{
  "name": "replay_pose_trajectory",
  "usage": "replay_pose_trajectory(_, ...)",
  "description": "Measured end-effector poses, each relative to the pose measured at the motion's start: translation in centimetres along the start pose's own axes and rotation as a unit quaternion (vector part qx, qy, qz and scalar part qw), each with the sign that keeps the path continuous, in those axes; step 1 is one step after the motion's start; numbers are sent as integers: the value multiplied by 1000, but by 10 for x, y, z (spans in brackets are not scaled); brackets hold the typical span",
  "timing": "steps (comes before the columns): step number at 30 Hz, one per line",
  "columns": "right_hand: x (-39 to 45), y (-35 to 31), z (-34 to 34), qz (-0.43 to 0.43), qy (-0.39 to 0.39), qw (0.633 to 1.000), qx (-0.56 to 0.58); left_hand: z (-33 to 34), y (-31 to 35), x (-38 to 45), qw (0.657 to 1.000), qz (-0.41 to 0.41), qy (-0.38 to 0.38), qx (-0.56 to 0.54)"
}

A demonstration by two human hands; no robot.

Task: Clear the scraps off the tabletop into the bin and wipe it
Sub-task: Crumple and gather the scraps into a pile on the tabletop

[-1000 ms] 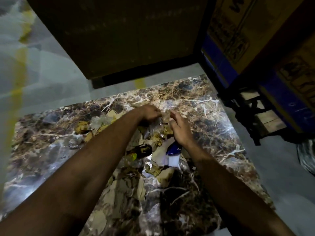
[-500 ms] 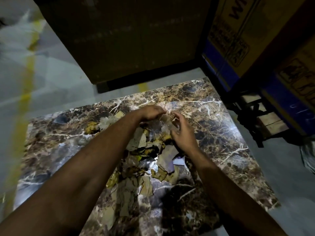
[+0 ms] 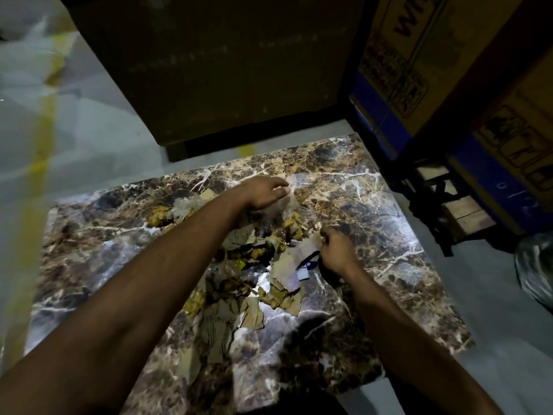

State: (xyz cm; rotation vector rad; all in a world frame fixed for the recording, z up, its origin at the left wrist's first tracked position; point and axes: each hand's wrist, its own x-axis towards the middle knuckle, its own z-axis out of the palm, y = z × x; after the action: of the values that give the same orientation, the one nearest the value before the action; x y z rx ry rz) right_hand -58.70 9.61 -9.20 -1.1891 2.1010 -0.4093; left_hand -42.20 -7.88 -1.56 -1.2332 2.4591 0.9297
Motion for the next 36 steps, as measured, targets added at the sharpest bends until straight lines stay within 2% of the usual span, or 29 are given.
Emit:
replay_pose_trajectory(2,-5,-7,-6,-32,-1,999,21,-6,3,-28,998,21,52,-7)
replay_pose_trajectory(4,-14,-4,-14,-37,41,998,34,-5,-3,-66,990,41,133,-21)
replay_pose_trajectory(6,-29,3,-19,-34,81,996,34,9,-16,-109,971,52,231,-38)
replay_pose_trajectory(7,-42,6,-18,-37,75,996,34,23,-24,-132,957,42,284,-44)
replay_pose_trajectory(10,-87,9,2,-67,-21,998,6,85,-50,-204,882,-32,467,-60)
replay_pose_trajectory(11,-99,10,12,-77,-52,996,-4,111,-57,-225,859,-51,506,-50)
replay_pose_trajectory(12,-107,10,24,-83,-77,994,-8,141,-63,-247,852,-63,518,-36)
replay_pose_trajectory(14,-115,9,48,-115,-93,989,-21,198,-71,-287,883,-61,465,-5)
replay_pose_trajectory(17,-116,-2,75,-167,-69,983,-36,261,-80,-326,950,-73,302,15)
replay_pose_trajectory(18,-116,-7,81,-171,-53,983,-34,273,-86,-331,962,-92,256,5)
replay_pose_trajectory(20,-117,-16,88,-162,-21,986,-28,286,-95,-332,969,-116,219,-4)
replay_pose_trajectory(22,-124,-20,93,-178,10,983,-41,284,-98,-323,969,-108,222,6)
replay_pose_trajectory(24,-137,-22,100,-211,6,975,-71,277,-98,-310,966,-99,239,20)
replay_pose_trajectory(26,-154,-30,110,-239,-94,962,-87,268,-95,-298,965,-100,242,12)
replay_pose_trajectory(28,-167,-43,127,-275,-229,925,-128,264,-98,-291,968,-94,234,-4)
replay_pose_trajectory(29,-170,-50,138,-291,-265,906,-157,262,-100,-289,969,-89,231,-10)
replay_pose_trajectory(30,-170,-55,149,-301,-270,897,-179,261,-102,-287,969,-83,231,-22)
replay_pose_trajectory(33,-169,-66,166,-285,-206,916,-190,252,-109,-295,955,-72,274,-88)
replay_pose_trajectory(36,-177,-74,164,-264,-181,930,-179,237,-123,-312,911,-136,359,-150)
